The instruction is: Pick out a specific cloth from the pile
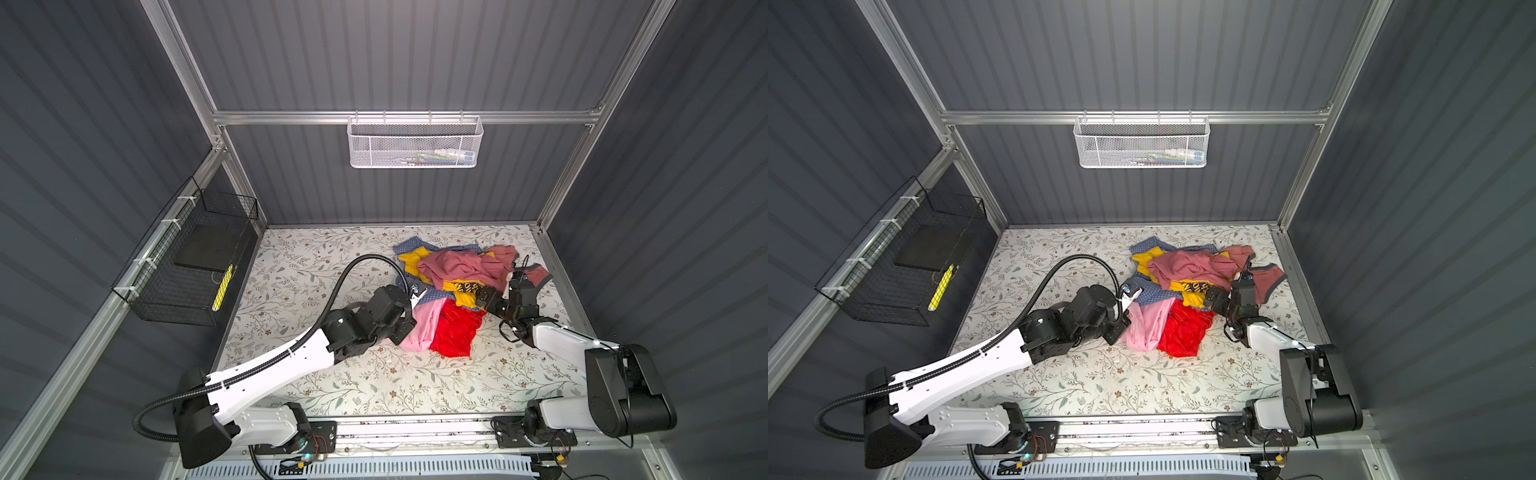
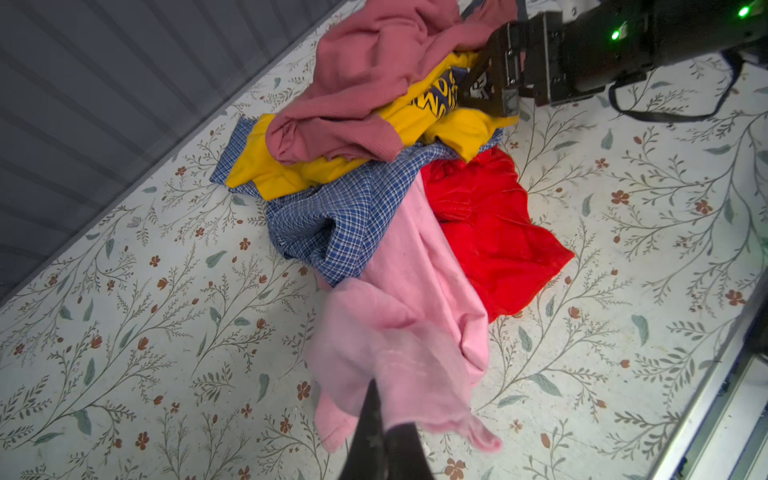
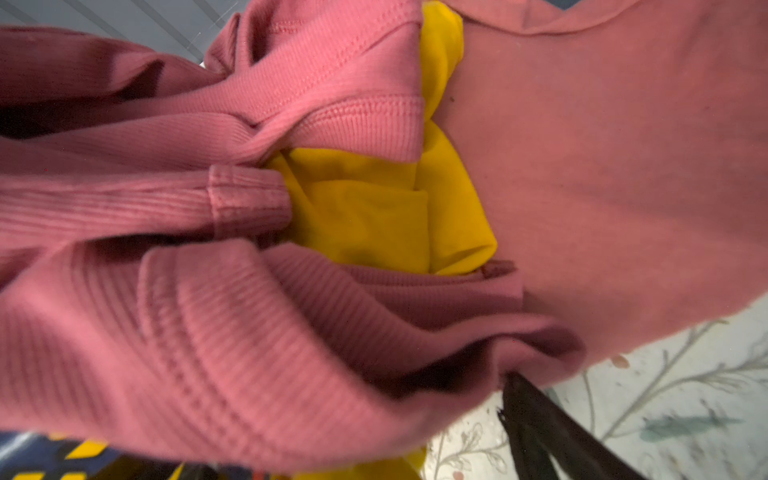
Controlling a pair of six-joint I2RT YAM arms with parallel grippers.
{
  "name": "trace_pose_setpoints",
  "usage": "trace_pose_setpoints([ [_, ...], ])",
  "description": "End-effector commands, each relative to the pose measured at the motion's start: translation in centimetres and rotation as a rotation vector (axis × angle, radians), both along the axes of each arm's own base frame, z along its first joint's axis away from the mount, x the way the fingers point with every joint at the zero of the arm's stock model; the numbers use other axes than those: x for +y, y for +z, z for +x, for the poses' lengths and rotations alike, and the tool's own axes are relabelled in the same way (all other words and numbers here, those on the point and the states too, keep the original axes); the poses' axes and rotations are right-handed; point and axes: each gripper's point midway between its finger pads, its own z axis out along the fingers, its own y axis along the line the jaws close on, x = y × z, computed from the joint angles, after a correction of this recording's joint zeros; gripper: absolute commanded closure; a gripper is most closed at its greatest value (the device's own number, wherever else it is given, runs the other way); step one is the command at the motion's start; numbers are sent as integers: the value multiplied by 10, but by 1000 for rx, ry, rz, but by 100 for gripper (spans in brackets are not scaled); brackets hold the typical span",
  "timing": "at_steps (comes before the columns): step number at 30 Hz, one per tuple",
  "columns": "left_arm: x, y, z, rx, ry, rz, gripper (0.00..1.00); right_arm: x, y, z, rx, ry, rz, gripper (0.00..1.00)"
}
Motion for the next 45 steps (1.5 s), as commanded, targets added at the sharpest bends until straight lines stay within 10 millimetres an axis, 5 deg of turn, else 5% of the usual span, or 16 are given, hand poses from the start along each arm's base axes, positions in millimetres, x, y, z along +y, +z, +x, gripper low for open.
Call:
trace_pose_setpoints([
  [1,-17,4,-13,15,-15,-52,100,0,3,5,4,0,-11,1],
  [4,-37,-25,-24,77,-34,-16,100,2,4,6,2,5,-10,1],
  [8,-38,-66,-17,134,51,53,100,4,5,7,2,12,-11,1],
  [19,-43,-104,14,152,184,101,99,7,5,7,2,24,-5,1],
  [23,-49,-109,16,169,174,89,80,5,7,5,0,24,-15,1],
  [30,-43,-105,22,175,209,9,24,6,5,6,4,29,-16,1],
  [45,-67,-135,27,230,187,46,10,8,4,7,8,38,-15,1],
])
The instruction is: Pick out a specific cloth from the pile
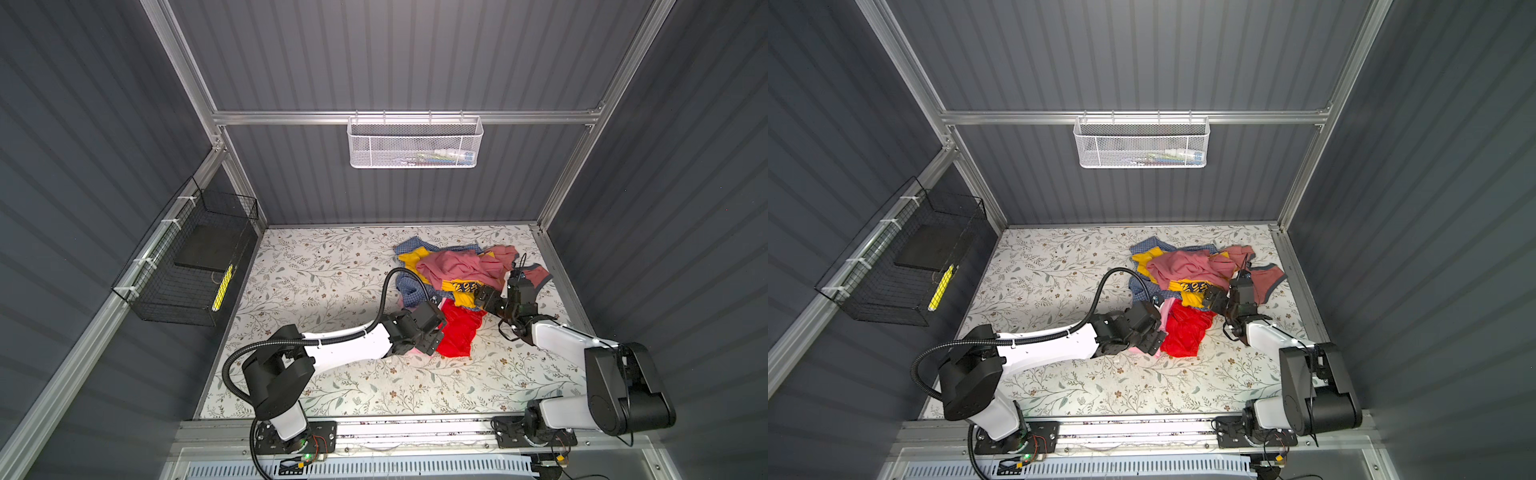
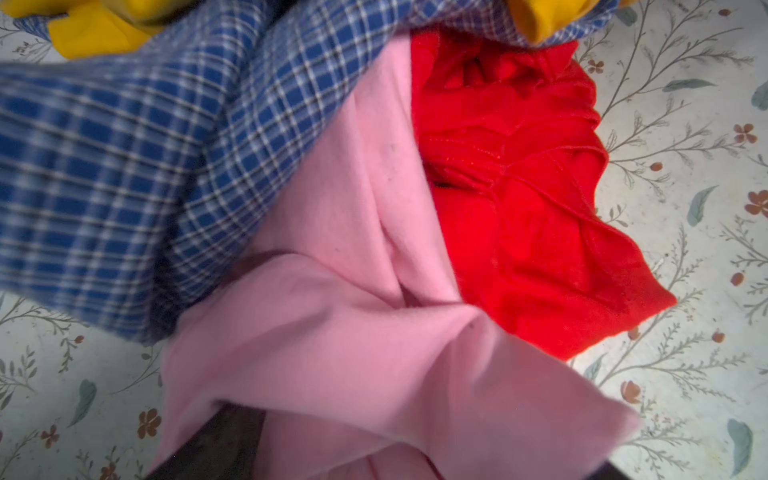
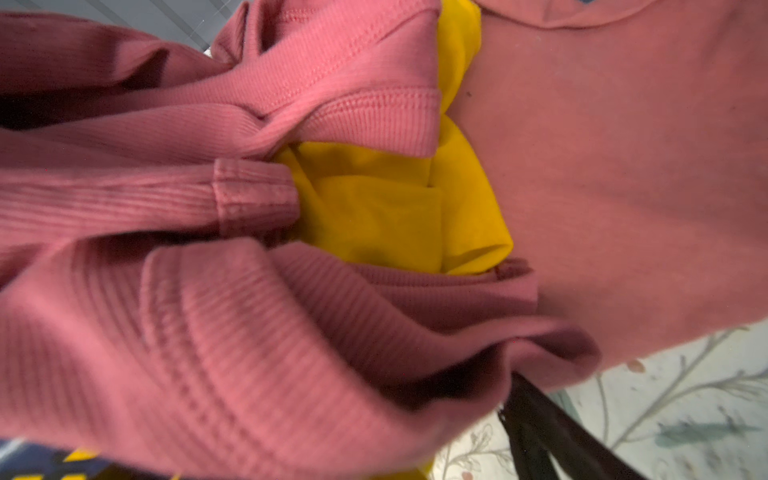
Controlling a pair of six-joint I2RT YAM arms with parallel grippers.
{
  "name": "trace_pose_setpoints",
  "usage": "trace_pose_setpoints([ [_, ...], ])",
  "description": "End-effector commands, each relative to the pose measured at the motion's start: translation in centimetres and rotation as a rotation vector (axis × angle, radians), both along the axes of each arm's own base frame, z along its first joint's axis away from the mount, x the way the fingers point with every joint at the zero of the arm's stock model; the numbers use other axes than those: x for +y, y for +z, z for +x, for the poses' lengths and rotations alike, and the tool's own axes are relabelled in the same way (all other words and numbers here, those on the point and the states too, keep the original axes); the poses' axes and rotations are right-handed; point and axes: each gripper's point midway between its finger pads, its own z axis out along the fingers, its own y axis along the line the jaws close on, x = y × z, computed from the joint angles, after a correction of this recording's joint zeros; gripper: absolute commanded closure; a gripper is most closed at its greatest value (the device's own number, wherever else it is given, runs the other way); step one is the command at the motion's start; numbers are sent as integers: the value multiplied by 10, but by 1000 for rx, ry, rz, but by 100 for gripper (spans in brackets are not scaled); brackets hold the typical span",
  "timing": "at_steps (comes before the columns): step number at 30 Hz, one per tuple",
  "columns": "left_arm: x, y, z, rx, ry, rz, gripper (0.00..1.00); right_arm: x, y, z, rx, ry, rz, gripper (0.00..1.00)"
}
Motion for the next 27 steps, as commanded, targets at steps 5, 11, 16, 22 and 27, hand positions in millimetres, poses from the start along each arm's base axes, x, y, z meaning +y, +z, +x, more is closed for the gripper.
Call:
trace_pose_setpoints([
  [5,-9,-5,20,14,61,-34,15,3,5,6,-6,18,-11,1],
  [11,3,-8,46,17,129,-105,38,2,3,6,-1,18,-17,1],
  [16,-2,-12,54,21,114,-76,26,2,4,6,-1,19,-18,1],
  [22,-15,-12,48,41,60,-137,19,2,4,7,1,21,-19,1],
  [27,-20,-16,50,43,43,-138,29,2,2,6,9,22,-22,1],
])
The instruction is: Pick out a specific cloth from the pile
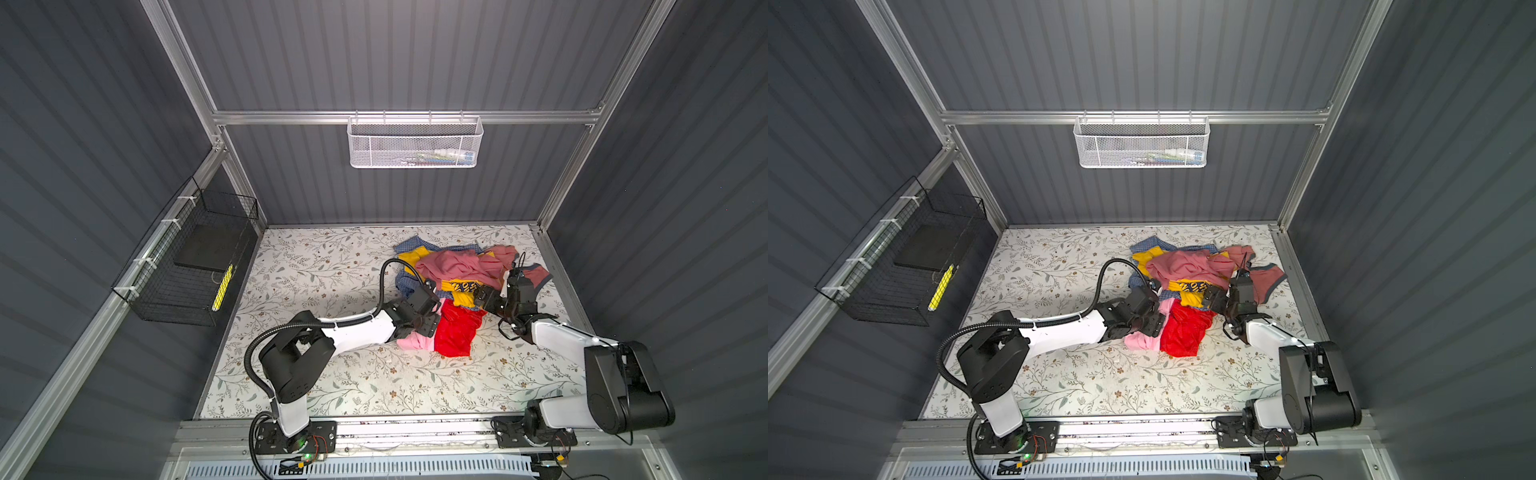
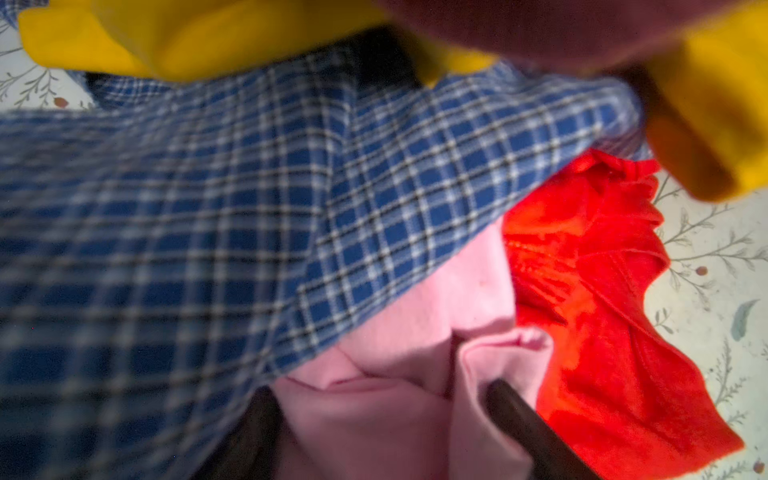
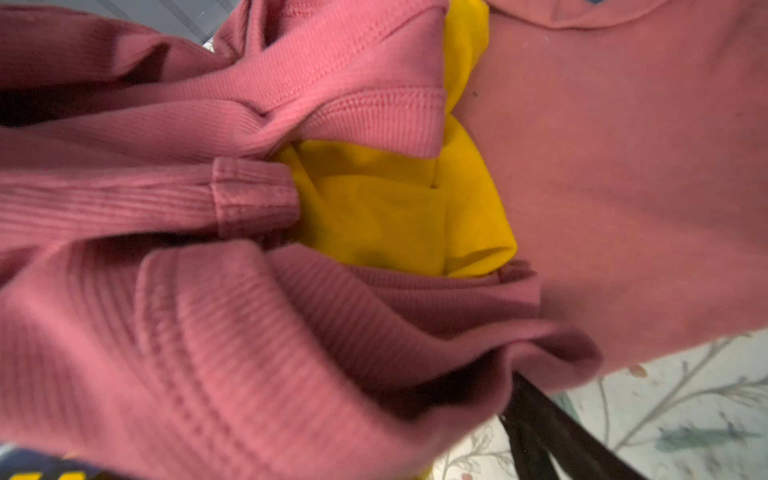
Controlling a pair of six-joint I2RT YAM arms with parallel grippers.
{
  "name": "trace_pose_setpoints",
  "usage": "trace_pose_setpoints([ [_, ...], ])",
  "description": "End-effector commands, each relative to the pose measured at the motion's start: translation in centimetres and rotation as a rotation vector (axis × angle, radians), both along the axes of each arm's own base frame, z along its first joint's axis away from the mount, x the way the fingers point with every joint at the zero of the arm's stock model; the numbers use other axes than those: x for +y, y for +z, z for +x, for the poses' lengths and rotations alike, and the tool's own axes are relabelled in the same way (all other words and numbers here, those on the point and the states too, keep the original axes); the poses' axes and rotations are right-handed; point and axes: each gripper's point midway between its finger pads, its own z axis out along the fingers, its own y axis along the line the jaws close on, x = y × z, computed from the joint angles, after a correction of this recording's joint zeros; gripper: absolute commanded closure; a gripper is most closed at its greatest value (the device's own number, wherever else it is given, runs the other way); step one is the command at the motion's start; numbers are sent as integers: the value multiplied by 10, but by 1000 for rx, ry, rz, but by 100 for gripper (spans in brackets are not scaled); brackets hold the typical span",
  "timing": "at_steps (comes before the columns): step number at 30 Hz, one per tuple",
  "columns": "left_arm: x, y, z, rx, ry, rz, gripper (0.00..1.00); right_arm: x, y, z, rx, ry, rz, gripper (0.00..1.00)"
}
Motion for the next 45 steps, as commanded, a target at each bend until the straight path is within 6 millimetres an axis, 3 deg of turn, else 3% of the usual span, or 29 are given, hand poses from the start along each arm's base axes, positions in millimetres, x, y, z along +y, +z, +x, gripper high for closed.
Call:
trace_pose_setpoints([
  [1,-11,-5,0,3,-41,-18,36,2,3,6,-2,10,-10,1],
  [4,-7,-8,7,-16,-2,3,58,2,4,6,-2,11,-13,1],
  [9,-1,-11,20,-47,43,42,60,2,3,6,0,13,-13,1],
  [14,-5,-18,25,-47,39,51,99,2,3,6,0,14,-10,1],
  [18,4,-4,32,-87,63,39,100,2,5,6,-3,15,-17,1],
  [21,18,20,34,-137,88,21,100,1,5,5,-3,14,-24,1],
  [29,68,113,26,-322,165,2,100,1,4,6,-4,16,-19,1],
  [35,92,158,21,-395,209,-6,100,2,4,7,-7,13,-13,1],
  [38,112,197,17,-480,242,-4,100,2,5,7,-9,15,-16,1],
  [45,165,312,2,-702,312,15,100,3,5,9,-6,19,-10,1],
])
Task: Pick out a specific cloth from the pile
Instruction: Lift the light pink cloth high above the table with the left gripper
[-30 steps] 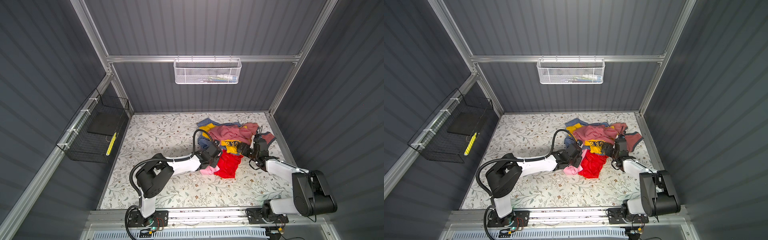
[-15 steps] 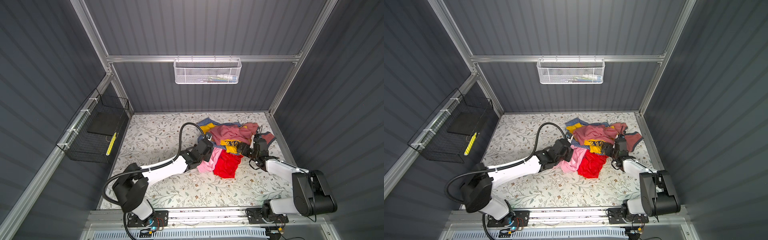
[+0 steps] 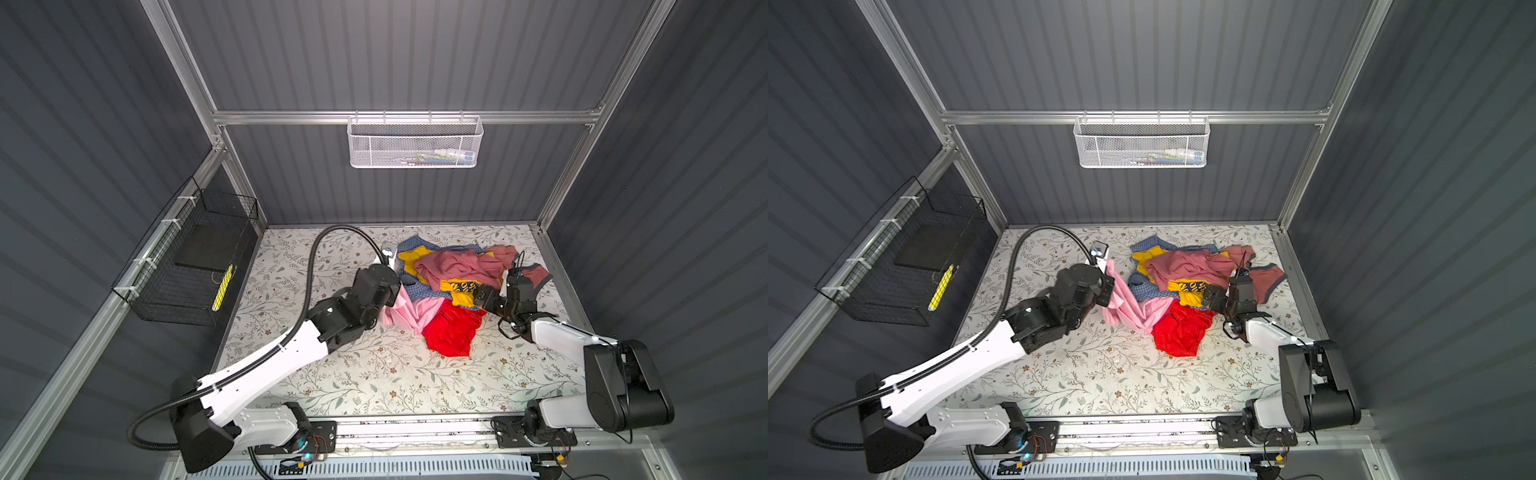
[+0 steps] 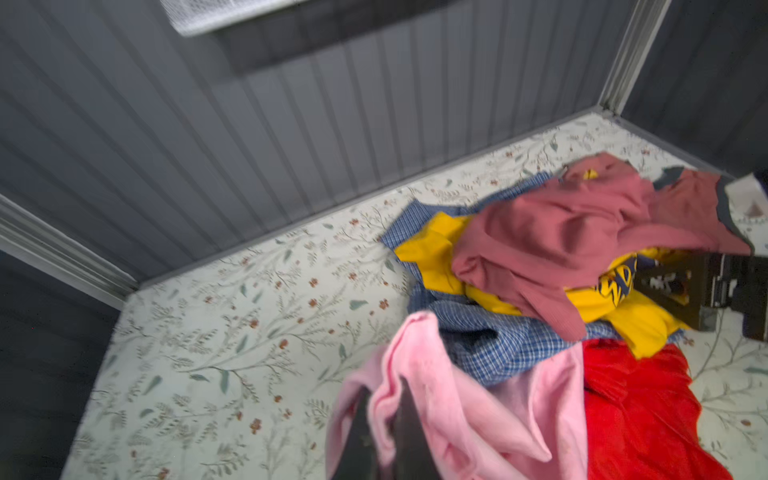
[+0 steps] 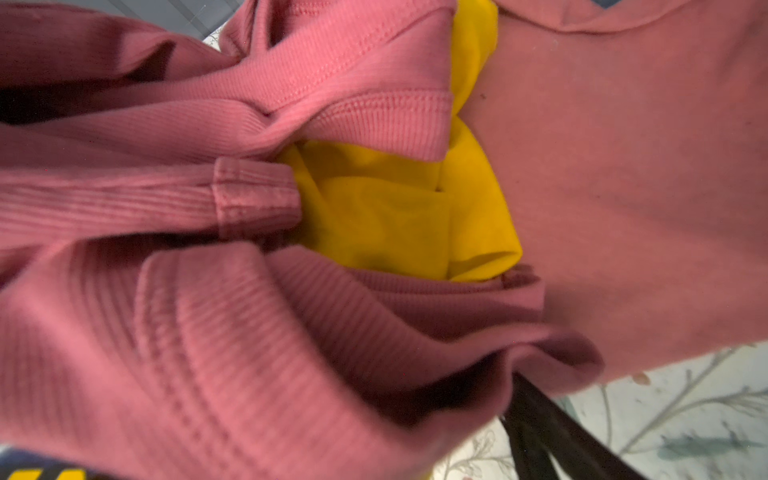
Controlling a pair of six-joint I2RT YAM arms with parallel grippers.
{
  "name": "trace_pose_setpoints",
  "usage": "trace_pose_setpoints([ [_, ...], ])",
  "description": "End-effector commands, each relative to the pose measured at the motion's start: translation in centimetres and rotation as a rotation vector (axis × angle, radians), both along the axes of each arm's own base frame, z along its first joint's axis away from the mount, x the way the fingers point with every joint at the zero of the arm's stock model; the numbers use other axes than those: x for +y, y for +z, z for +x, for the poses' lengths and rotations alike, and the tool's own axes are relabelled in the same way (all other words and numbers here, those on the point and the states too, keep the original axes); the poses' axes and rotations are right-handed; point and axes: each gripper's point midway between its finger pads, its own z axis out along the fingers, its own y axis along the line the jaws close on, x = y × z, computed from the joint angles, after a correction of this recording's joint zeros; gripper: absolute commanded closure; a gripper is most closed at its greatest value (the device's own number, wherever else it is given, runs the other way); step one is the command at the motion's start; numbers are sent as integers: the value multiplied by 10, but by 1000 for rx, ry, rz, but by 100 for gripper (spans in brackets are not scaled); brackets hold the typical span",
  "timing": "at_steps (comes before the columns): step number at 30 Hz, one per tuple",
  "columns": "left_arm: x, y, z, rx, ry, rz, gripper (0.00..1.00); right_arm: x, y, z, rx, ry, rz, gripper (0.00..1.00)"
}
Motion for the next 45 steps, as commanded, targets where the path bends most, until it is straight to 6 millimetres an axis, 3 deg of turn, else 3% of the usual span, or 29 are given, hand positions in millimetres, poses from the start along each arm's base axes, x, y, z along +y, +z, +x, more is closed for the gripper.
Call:
trace_pose_setpoints([
  [1,41,74,-9,-155,80,20,100,2,5,7,-8,3,3,1],
  [7,90,180,-34,-381,153,-4,100,1,6,8,-10,0,-1,1],
  [12,104,255,-52,-567,135,-41,100,1,7,9,-9,-4,-3,1],
  [20,84,314,-44,-698,122,29,100,-1,4,8,2,-14,-8,1],
  [27,86,361,-41,-796,197,110,100,0,4,8,1,-5,-7,1],
  [32,81,359,-33,-784,227,172,100,3,11,10,-21,-1,12,1],
  [38,91,322,-11,-712,285,226,100,2,25,9,-53,2,7,1],
  [45,157,259,59,-521,416,223,100,-1,38,7,-74,1,-13,1],
])
